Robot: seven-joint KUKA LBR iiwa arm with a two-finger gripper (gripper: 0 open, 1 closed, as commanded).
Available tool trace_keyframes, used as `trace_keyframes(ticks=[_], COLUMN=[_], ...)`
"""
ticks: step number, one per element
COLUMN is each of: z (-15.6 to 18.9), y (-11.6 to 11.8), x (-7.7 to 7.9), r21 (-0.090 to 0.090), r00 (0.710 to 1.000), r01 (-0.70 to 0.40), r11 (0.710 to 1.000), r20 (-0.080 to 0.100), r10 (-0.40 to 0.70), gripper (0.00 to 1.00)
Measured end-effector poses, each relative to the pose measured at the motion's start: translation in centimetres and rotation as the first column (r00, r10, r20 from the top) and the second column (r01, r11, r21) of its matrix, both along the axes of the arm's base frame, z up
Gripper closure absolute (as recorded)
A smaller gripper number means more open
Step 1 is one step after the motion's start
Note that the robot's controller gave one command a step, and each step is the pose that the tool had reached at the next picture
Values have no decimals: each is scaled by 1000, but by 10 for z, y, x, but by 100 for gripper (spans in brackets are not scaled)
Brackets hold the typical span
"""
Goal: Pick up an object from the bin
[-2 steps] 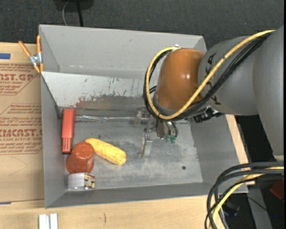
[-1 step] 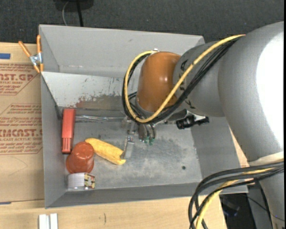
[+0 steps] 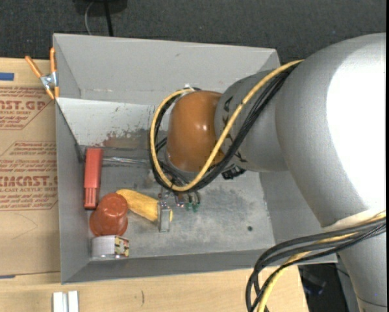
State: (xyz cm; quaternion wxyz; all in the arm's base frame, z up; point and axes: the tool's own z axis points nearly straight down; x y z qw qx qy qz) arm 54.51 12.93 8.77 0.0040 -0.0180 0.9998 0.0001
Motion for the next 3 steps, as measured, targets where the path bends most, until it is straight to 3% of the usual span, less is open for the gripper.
trace_keyframes(ticks=[1, 2, 3], z=[-18, -18, 94], y=[10, 10, 14], x=[-10, -10, -8], r21=[5, 6, 6], r00=[976, 976, 972], r01=[-218, -218, -235], r11=[976, 976, 972], r20=[-18, -18, -15], r10=[218, 218, 235], gripper=[100, 100, 100])
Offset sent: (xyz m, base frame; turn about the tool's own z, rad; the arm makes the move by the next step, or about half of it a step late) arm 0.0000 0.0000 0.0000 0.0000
